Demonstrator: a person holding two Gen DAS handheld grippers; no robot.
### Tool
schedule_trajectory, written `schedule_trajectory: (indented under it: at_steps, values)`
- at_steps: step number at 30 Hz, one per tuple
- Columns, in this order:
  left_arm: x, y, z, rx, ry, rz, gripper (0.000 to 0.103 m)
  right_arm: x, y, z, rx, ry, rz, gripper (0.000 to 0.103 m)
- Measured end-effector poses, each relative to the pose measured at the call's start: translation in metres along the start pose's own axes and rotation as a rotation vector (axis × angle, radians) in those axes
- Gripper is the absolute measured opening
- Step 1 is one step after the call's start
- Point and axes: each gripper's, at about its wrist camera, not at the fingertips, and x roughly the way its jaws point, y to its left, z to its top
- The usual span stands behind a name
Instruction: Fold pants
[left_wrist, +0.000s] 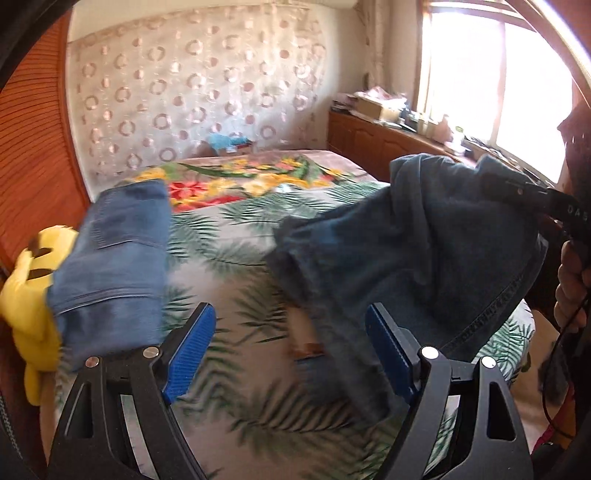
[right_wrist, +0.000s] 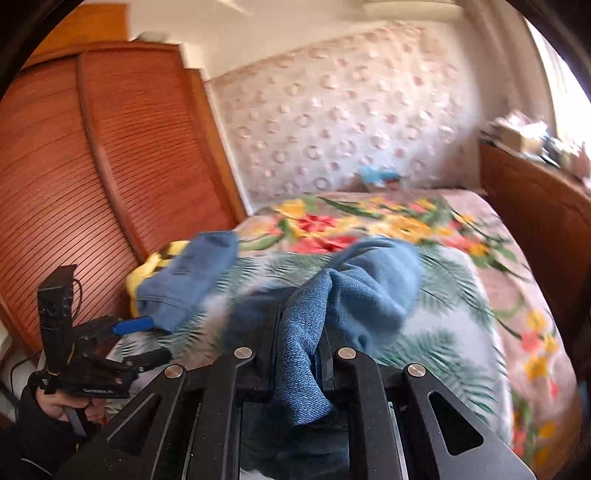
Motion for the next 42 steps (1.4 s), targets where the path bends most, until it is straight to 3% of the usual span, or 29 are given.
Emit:
schedule_trajectory:
  at_steps: [8, 18, 21, 25, 29, 33, 36, 37, 39, 42]
  values:
    - [-0.021, 0.051, -0.014, -0.073, -0.017, 0.082, 0.084, 0.072, 0.072, -0.012, -0.135, 0.108, 0.159, 0.013]
    - [-0.018, 0.083, -0.02, -0.123, -0.013, 0.122, 0.084, 0.143, 0.083, -0.056, -0.167, 0.318, 0.245, 0.013]
    - [-0.017, 0.083, -0.02, -0.124, -0.01, 0.123, 0.084, 0.144, 0.087, -0.053, -0.181, 0.307, 0.233, 0.013]
    - [-0.019, 0.081, -0.018, -0.116, -0.02, 0.122, 0.084, 0.128, 0.091, -0.042, -0.185, 0.294, 0.234, 0.03]
    - [-0.02, 0.073, -0.015, -0.1, -0.029, 0.119, 0.084, 0.079, 0.111, -0.035, -0.204, 0.229, 0.231, 0.038]
    - [-0.021, 0.062, -0.01, -0.084, -0.04, 0.103, 0.084, 0.041, 0.091, -0.024, -0.191, 0.139, 0.17, 0.038]
    - [-0.02, 0.049, -0.003, -0.064, -0.053, 0.082, 0.084, 0.032, 0.068, -0.014, -0.185, 0.084, 0.076, 0.038]
    - [-0.02, 0.045, 0.0, -0.058, -0.057, 0.074, 0.084, 0.035, 0.061, -0.009, -0.189, 0.077, 0.05, 0.038]
    - [-0.02, 0.035, 0.003, -0.046, -0.063, 0.05, 0.084, 0.051, 0.053, -0.004, -0.202, 0.076, 0.017, 0.025]
    - [-0.015, 0.018, 0.002, -0.02, -0.053, 0.015, 0.084, 0.092, 0.04, 0.006, -0.202, 0.144, -0.001, 0.024]
